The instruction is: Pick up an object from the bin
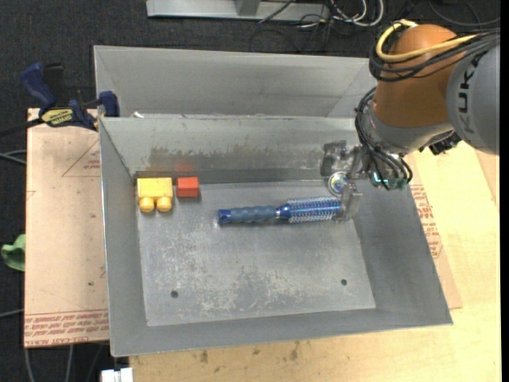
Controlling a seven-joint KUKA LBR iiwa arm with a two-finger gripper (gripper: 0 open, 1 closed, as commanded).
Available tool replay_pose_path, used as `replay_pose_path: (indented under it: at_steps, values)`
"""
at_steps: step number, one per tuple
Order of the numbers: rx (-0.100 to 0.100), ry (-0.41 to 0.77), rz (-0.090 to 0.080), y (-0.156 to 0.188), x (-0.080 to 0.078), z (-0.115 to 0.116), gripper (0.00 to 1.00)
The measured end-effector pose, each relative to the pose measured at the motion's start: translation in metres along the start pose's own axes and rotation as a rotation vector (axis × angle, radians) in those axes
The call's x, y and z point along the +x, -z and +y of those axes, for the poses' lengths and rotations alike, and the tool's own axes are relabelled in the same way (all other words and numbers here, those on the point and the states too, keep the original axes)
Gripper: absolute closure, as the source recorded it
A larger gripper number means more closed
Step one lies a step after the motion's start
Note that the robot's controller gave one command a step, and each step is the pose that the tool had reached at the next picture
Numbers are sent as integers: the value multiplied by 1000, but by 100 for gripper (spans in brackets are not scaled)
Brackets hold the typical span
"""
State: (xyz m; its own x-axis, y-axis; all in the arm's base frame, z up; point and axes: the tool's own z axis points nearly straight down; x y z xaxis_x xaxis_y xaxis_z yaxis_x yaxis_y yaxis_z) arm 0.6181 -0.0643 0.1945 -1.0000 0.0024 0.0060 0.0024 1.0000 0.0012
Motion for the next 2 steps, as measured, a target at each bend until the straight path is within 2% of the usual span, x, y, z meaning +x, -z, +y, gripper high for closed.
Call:
replay_pose_path:
  at_steps: [1, 2]
  values:
    - [-2, -129, -1, -129, 0, 44, 0]
    - [0, -82, -8, -93, 19, 41, 0]
